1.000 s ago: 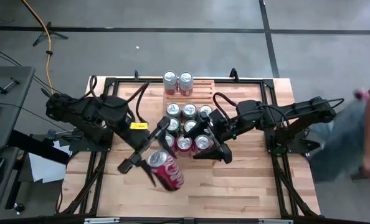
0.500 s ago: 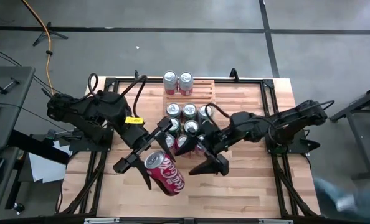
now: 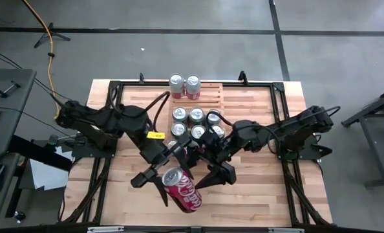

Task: Place canned beverage on shelf
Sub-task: Put the red soda can on the shelf aligned with the other red soda cans

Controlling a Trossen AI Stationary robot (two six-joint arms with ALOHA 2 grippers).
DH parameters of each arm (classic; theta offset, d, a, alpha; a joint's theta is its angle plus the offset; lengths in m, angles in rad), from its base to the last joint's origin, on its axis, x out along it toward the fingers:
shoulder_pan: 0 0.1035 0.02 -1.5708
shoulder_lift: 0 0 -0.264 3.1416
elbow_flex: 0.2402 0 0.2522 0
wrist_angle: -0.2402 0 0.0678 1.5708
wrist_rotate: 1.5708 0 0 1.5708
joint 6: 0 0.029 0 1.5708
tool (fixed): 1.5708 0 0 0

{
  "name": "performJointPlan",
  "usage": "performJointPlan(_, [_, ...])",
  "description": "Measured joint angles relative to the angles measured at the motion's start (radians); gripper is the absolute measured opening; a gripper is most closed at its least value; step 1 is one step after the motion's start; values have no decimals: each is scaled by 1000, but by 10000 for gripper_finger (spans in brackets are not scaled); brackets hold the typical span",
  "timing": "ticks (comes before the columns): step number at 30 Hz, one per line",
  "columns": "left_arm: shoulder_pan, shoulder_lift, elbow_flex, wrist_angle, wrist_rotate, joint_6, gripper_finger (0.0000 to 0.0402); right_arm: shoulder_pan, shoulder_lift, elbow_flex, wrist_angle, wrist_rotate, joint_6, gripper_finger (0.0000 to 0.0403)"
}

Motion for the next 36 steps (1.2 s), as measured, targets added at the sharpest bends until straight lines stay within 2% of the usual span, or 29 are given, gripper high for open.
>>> performJointPlan(6, [20, 7, 0, 15, -4, 0, 209, 27, 0, 0, -5, -27, -1, 390])
performJointPlan(12, [68, 9, 1, -24, -8, -29, 209, 40, 1, 0, -13, -11, -36, 390])
performJointPlan(25, [94, 24, 1, -23, 54, -51, 209, 39, 1, 0, -36, -11, -54, 387])
performJointPlan(29, [94, 25, 1, -21, 56, -53, 209, 39, 1, 0, -39, -12, -53, 360])
performJointPlan(33, [94, 26, 1, -21, 33, -103, 210, 38, 2, 0, -40, -18, -47, 297])
performJointPlan(34, [94, 26, 1, -21, 27, -117, 220, 38, 2, 0, -39, -21, -46, 283])
performJointPlan(36, [94, 26, 1, -21, 17, -172, 252, 38, 2, 0, -43, -30, -46, 284])
